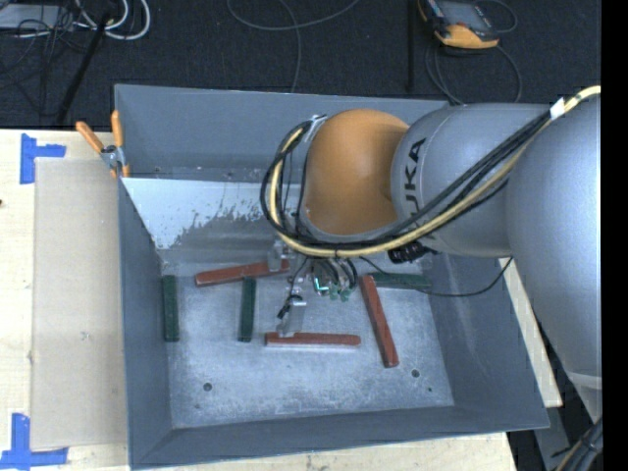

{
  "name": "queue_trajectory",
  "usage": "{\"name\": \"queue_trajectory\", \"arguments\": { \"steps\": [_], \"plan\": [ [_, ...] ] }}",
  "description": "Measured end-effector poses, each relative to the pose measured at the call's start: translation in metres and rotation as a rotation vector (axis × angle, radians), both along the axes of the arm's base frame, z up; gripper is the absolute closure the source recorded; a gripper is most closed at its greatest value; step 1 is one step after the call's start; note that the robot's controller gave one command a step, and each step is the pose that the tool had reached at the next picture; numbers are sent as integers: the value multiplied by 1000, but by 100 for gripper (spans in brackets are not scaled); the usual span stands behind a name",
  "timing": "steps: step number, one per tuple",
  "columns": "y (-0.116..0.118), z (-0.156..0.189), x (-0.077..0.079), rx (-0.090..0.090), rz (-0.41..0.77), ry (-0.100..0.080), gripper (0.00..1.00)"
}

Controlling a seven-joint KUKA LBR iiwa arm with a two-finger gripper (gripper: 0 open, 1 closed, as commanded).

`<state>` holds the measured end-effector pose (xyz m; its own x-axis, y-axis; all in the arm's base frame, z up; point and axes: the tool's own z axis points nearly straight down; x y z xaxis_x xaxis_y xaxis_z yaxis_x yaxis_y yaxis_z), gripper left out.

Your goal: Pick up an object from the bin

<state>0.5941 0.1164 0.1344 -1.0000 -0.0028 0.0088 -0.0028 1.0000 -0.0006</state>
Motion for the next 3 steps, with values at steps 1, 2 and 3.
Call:
{"name": "queue_trajectory", "arguments": {
  "steps": [1, 2, 3],
  "plan": [
    [-38, -70, -47, -1, 56, 3, 0],
    [-37, -65, -43, 1, 54, -9, 100],
    [-37, -65, -43, 1, 52, -8, 0]
  ]
}}
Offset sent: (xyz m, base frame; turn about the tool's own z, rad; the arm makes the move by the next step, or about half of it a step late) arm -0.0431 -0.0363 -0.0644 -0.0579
